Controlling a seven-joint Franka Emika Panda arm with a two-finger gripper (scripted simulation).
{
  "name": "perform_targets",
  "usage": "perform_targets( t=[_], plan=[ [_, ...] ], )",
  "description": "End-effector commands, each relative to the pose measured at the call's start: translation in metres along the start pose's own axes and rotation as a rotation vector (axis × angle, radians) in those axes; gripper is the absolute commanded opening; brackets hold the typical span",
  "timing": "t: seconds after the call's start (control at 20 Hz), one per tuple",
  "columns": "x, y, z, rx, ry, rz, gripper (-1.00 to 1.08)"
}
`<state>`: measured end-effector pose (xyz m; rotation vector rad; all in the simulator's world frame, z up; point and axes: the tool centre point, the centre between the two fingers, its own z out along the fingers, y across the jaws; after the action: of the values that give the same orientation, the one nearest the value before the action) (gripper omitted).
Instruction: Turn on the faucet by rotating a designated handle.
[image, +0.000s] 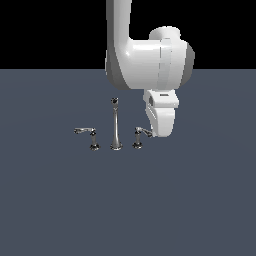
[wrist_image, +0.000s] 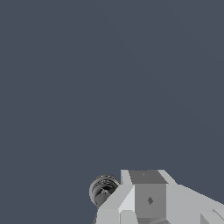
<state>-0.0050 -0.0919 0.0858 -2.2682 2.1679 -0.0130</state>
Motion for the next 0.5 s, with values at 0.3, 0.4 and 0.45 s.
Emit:
perform_targets(
  t=[0.3,0.4,0.45],
  plan=[
    [-0.015,0.016,0.0,-0.006,-0.001,-0.001,-1.0],
    [-0.024,0.02,0.0,-0.006,-0.002,-0.003,-1.0],
    [-0.028,0.022,0.0,-0.007,-0.002,-0.003,-1.0]
  ],
)
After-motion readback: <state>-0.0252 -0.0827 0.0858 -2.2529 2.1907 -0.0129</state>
